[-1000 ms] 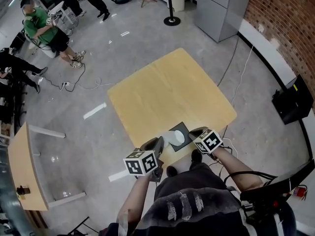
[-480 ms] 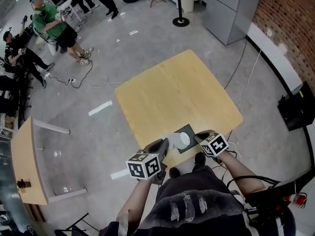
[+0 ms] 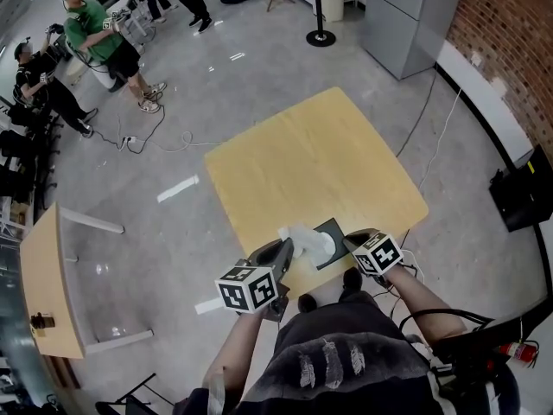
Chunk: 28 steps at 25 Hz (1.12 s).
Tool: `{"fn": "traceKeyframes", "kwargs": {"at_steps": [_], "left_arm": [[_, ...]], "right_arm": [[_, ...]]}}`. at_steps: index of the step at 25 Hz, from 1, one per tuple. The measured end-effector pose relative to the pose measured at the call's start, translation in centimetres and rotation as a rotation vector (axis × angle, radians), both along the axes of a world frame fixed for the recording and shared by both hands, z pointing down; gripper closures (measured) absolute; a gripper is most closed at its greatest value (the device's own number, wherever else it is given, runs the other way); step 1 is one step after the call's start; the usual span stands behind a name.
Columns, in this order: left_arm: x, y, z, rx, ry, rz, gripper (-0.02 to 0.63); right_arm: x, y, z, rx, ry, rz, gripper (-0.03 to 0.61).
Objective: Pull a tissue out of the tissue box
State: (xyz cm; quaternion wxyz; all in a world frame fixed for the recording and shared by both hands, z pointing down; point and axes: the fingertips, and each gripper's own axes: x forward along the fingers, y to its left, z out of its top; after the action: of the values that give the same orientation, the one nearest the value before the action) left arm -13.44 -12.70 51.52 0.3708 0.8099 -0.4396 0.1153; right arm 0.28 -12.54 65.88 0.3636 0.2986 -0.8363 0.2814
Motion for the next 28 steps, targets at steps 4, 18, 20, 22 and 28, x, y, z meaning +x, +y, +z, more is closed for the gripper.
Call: {"fn": "traceKeyframes", "kwargs": {"at_steps": [4, 18, 20, 22, 28], "left_arm": [[-0.2, 0.0, 0.4, 0.003, -0.014, -0.006, 0.609], [-5.0, -2.3, -0.6, 0.08, -0.083, -0.139, 0.609], [-6.4, -2.8, -1.0, 0.096, -0.094, -0.171, 0.609], [-6.5, -3.5, -1.1, 0.11, -0.092, -0.179, 0.609], [-6.2, -4.8, -1.1, 0.167, -0.173, -0.168, 0.609]], "right_arm": [[0.1, 0.0, 0.1, 0.002, -0.001, 0.002, 0.578], [-0.7, -0.4, 0.5, 0.007, -0.018, 0.013, 0.578], [-1.8, -0.7, 0.5, 0.007, -0.025, 0.004, 0.578], [-1.3, -0.6, 0.5, 0.001, -0.017, 0.014, 0.578], [-0.6, -0.2, 0.0, -0.004, -0.019, 0.016, 0.578]]}}
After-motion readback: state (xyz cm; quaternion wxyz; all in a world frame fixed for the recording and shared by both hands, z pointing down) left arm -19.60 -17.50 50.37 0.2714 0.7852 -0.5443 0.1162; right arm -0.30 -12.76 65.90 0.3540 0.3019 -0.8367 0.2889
